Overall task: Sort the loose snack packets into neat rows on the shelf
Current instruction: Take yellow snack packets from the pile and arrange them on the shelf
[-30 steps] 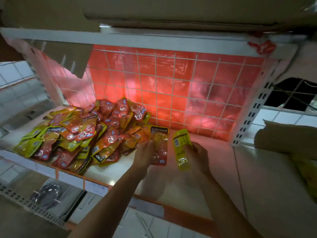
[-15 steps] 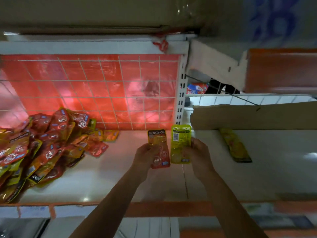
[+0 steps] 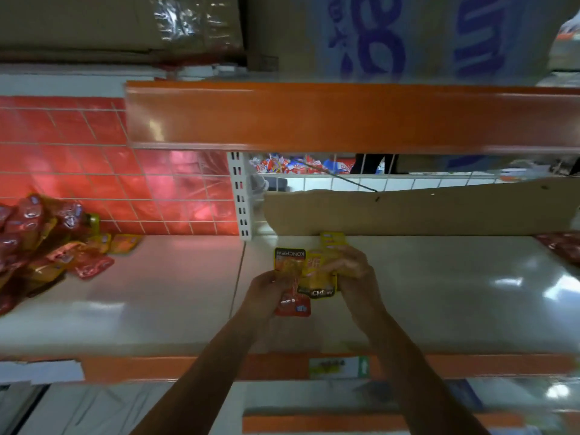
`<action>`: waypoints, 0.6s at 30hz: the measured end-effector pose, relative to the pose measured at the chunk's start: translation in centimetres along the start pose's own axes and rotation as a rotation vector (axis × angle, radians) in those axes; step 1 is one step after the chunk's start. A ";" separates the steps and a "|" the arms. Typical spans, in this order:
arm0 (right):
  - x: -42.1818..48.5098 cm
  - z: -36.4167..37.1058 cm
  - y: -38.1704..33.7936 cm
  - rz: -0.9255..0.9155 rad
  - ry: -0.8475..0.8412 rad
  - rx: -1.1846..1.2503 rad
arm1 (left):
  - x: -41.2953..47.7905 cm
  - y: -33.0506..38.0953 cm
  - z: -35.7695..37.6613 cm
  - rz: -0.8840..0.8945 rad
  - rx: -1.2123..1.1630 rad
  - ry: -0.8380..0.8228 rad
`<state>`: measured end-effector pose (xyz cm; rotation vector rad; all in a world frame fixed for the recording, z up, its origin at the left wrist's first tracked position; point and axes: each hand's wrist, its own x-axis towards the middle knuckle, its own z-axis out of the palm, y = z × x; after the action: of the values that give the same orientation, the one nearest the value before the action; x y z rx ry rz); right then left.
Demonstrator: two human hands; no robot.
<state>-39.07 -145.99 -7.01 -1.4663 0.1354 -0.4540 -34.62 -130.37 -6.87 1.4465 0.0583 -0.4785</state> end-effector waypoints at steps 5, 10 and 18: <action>0.2 -4.9 0.0 0.050 0.038 -0.375 | -0.3 -0.8 3.8 0.011 0.008 0.027; 0.1 -7.1 1.2 0.070 0.057 -0.283 | -0.5 -1.4 5.3 -0.003 0.009 0.041; 0.8 -7.2 2.6 0.087 0.085 -0.523 | 0.5 -1.8 4.3 -0.011 0.028 0.145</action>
<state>-40.43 -152.88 -10.22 -1.9444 0.4075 -0.4282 -35.86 -134.68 -8.10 1.5072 0.1757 -0.3841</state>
